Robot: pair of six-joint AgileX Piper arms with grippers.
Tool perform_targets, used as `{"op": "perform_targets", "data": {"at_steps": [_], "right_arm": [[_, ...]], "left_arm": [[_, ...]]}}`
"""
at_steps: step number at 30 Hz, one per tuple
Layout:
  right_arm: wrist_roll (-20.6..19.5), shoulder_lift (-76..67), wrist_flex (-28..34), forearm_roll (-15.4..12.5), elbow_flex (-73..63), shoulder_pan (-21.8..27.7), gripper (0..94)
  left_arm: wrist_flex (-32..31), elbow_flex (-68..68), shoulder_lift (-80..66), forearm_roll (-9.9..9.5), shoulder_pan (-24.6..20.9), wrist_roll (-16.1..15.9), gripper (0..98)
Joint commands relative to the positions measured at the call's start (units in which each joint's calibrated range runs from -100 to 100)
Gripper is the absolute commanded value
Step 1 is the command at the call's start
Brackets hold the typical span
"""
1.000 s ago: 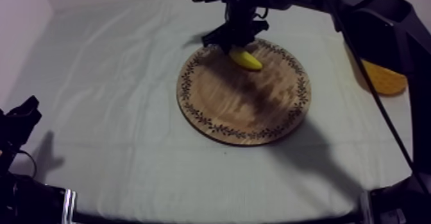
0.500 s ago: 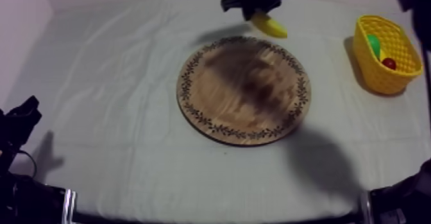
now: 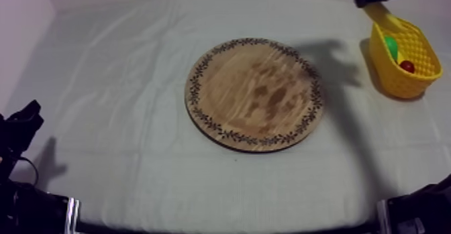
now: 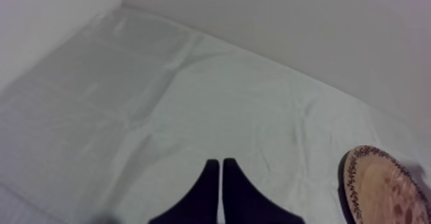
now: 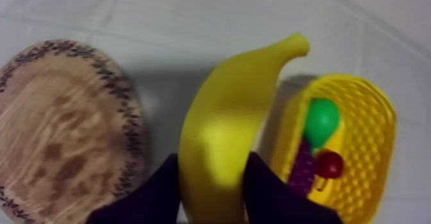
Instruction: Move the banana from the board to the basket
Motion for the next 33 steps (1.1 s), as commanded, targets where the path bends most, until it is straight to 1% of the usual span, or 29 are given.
{"op": "perform_targets", "data": {"at_steps": [1, 8, 14, 18, 23, 27, 29, 33], "right_arm": [[2.1, -2.3, -1.2, -0.8, 2.0, 6.7, 32.2], [4.7, 0.1, -4.7, -2.2, 3.0, 14.6, 32.7], [5.3, 7.1, -8.3, -3.2, 1.3, 18.5, 33.9], [5.1, 13.0, -10.1, -3.7, -0.4, 19.1, 33.8], [3.7, 20.2, -12.1, -3.4, -2.2, 18.5, 33.9], [3.1, 23.2, -13.2, -3.5, -2.6, 17.7, 34.0], [2.6, 23.9, -13.4, -3.4, -2.5, 17.4, 36.2], [1.3, 23.3, -13.6, -2.9, -1.9, 17.1, 45.0]], "left_arm": [[0.0, 0.0, 0.0, 0.02, 0.0, 0.0, 0.1], [0.0, 0.0, 0.0, 0.02, 0.0, 0.0, 0.1], [0.0, 0.0, 0.0, 0.02, 0.0, 0.0, 0.1], [0.0, 0.0, 0.0, 0.02, 0.0, 0.0, 0.1], [0.0, 0.0, 0.0, 0.02, 0.0, 0.0, 0.1], [0.0, 0.0, 0.0, 0.02, 0.0, 0.0, 0.1], [0.0, 0.0, 0.0, 0.02, 0.0, 0.0, 0.1], [0.0, 0.0, 0.0, 0.02, 0.0, 0.0, 0.1]]}}
